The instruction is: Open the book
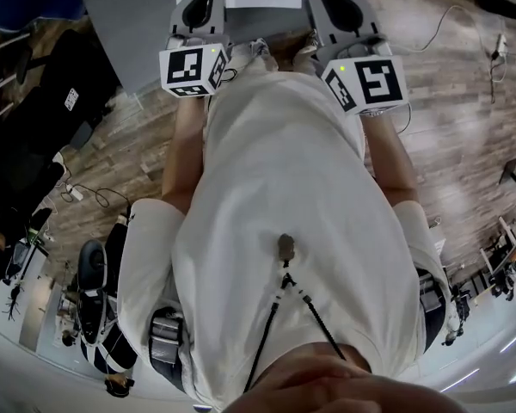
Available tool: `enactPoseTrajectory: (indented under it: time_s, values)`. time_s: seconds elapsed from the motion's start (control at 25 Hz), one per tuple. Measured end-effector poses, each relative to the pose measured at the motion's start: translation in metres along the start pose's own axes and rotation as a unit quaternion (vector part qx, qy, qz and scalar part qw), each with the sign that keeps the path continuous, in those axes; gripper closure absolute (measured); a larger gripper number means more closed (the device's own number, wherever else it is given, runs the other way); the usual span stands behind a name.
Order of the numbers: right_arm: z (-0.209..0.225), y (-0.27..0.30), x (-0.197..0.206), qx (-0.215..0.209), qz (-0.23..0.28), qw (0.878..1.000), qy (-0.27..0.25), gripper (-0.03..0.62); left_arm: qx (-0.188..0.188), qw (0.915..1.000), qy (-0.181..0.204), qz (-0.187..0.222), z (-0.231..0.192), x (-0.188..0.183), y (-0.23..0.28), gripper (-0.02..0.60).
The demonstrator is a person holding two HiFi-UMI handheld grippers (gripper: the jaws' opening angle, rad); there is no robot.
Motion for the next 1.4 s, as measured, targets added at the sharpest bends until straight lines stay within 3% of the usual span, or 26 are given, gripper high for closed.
enactPoseTrajectory:
  time_s: [0.36, 0.72, 0.96, 1.16, 1.4]
  values:
    - [0.014, -0.019, -0.035, 0.023, 0.031, 0.999, -0.003, 0.557, 0.053, 0.9947, 0.062, 0.063, 0.046, -0.085, -0.013, 0.557]
    - [0.022, -0.028, -0.073, 0.030, 0.068, 0.997, -0.005, 0.557, 0.100, 0.9864, 0.078, 0.104, 0.085, -0.141, -0.020, 0.557]
    - [0.020, -0.033, -0.092, 0.021, 0.095, 0.995, -0.011, 0.557, 0.113, 0.9828, 0.091, 0.115, 0.100, -0.154, -0.020, 0.557]
    - [0.021, -0.033, -0.096, 0.017, 0.097, 0.995, -0.003, 0.557, 0.107, 0.9795, 0.076, 0.153, 0.106, -0.169, -0.017, 0.557]
    - [0.018, -0.030, -0.098, 0.005, 0.101, 0.995, -0.007, 0.558, 0.099, 0.9839, 0.096, 0.114, 0.098, -0.157, -0.020, 0.557]
Point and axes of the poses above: the fingertips, and each gripper's own axes: y forward along the fingers, z to its right, x out of its underside, the point moved 2 cm from there along -y, backward along the fingers, and after that the axes turned 4 degrees about -y, right-handed, at the moved point
